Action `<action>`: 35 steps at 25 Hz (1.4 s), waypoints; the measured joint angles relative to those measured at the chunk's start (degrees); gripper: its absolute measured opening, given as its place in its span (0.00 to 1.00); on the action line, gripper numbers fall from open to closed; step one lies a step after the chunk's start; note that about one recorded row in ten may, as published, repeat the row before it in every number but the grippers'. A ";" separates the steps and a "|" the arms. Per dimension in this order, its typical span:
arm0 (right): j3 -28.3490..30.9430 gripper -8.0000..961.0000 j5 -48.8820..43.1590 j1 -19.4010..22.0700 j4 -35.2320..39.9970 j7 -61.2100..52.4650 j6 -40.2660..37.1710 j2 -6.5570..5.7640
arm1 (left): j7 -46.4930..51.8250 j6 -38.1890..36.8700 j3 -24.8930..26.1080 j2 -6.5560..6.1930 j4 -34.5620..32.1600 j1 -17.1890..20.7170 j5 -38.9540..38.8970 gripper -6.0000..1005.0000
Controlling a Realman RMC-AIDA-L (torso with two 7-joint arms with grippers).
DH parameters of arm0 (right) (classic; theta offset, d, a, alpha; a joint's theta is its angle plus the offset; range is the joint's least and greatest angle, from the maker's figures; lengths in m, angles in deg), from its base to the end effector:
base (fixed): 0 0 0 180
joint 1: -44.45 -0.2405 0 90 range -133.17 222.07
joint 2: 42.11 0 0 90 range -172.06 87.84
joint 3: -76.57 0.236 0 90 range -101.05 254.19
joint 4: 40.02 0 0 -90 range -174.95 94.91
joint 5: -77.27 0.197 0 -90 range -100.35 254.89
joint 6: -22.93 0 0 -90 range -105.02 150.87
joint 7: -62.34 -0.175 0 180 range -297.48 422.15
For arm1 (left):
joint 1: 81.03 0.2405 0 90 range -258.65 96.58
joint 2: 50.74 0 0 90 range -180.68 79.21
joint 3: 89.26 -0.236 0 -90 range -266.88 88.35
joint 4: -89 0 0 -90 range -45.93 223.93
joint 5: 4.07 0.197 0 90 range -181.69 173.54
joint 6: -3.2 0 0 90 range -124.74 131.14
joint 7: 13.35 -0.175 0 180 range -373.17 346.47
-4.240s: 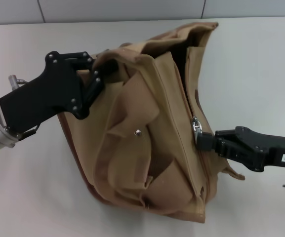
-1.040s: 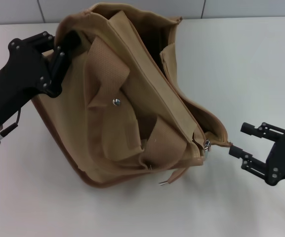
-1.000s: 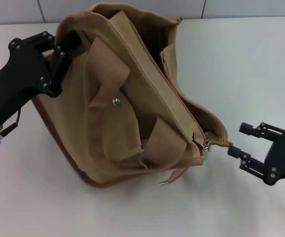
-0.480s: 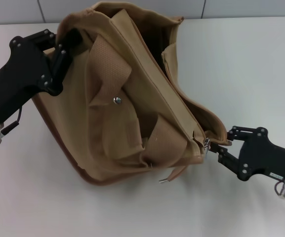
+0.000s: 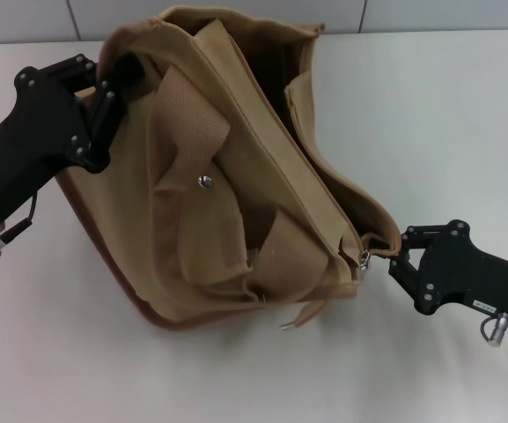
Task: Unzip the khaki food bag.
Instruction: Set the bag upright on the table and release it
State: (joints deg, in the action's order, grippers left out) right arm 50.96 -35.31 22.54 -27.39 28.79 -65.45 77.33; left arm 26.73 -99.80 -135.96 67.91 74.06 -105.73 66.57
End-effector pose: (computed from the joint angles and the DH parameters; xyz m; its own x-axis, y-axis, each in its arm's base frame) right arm 0.2702 0.2557 -0.0572 0.7935 -0.0513 -0.6064 -0.3548 -0.8486 -0.3925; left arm -0.2004 0.2899 0.0159 0.4624 -0.2244 0.8578 0.3908 -0.8169 -0.4243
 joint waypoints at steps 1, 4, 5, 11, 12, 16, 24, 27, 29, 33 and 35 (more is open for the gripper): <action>0.04 0.07 0.05 0.02 0.05 -0.43 -0.70 -0.05 | 0.00 0.00 -0.05 0.00 0.00 0.05 0.00 0.07; 0.45 0.05 0.13 0.01 0.67 -3.12 -3.89 -0.25 | 0.00 0.00 -0.13 0.00 0.00 0.36 0.02 0.07; 0.70 0.05 0.14 -0.03 1.22 -4.51 -5.46 -0.30 | 0.01 -0.01 -0.15 0.00 0.00 0.53 0.08 0.07; 2.12 0.07 1.16 -1.05 5.79 -14.97 -14.82 -0.44 | 0.74 -0.27 -0.24 -0.18 0.00 2.41 0.28 0.07; 2.25 0.07 1.74 -1.49 6.65 -17.66 -16.19 -0.48 | 1.12 -0.37 -0.24 -0.23 -0.02 2.88 0.31 0.07; 2.41 0.08 3.77 -4.44 10.69 -29.17 -19.34 -0.65 | 3.52 -0.55 -0.25 -0.46 -0.38 4.71 0.36 0.07; 2.44 0.10 6.81 -11.48 14.44 -42.80 -14.31 -0.94 | 5.84 0.01 -0.23 -0.98 -0.23 7.53 0.41 0.07; 2.46 0.11 6.89 -13.76 14.62 -45.29 -10.65 -0.95 | 5.94 1.25 -0.23 -0.69 -0.01 8.42 0.42 0.07; 2.26 0.12 6.95 -15.03 14.62 -46.44 -8.36 -0.95 | 6.06 2.47 -0.23 -0.45 0.38 8.77 0.42 0.07; 1.59 0.13 6.83 -17.08 14.57 -48.86 -3.57 -0.93 | 8.48 7.56 -0.21 -0.31 2.33 8.60 0.39 0.07; 1.06 0.13 6.80 -17.40 14.56 -49.27 -2.26 -0.73 | 9.96 10.72 -0.24 -0.26 2.96 8.33 0.38 0.07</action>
State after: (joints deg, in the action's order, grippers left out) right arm 52.02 -28.51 5.14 -12.83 -20.48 -67.71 76.60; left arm 36.69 -89.08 -136.20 67.65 77.01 -97.40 66.95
